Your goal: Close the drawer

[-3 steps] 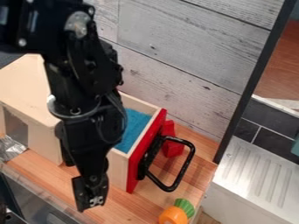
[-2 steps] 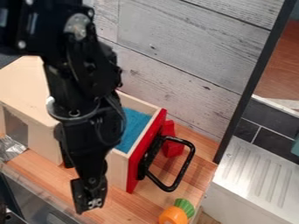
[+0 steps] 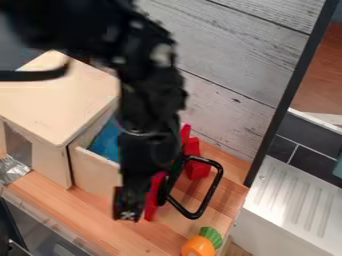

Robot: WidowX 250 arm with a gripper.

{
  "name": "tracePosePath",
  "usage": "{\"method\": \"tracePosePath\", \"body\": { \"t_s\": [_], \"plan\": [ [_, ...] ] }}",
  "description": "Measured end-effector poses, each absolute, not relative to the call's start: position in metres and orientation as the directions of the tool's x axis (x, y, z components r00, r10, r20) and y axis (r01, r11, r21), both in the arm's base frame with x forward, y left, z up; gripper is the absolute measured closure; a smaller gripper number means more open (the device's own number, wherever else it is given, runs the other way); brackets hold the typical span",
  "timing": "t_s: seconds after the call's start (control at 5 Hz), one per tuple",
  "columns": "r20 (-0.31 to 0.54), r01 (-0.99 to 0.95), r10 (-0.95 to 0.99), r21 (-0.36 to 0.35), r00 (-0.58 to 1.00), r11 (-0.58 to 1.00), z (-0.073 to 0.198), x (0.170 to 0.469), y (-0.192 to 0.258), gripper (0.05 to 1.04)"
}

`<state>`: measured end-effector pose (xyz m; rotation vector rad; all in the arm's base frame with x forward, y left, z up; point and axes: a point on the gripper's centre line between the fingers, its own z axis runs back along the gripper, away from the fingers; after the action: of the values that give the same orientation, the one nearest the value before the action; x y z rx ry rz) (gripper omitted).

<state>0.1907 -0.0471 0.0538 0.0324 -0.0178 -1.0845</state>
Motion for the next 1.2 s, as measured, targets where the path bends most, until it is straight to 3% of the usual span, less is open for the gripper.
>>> {"method": "tracePosePath", "body": {
  "t_s": [0.2, 0.4, 0.8, 1.0, 1.2],
  "plan": [
    [0.015, 0.947, -0.952, 0.096, 0.306, 0.306, 0.047, 0.213, -0.060, 0.082],
    [0.039, 0.961, -0.968, 0.122, 0.247, 0.250, 0.043, 0.225, -0.074, 0.082],
    [0.154, 0.963, -0.965, 0.134, 0.212, 0.233, 0.052, 0.238, -0.103, 0.082],
    [0.165, 0.957, -0.959, 0.142, 0.229, 0.253, 0.051, 0.249, -0.108, 0.082],
    [0.147, 0.962, -0.962, 0.120, 0.229, 0.247, 0.033, 0.259, -0.111, 0.082]
  ]
}}
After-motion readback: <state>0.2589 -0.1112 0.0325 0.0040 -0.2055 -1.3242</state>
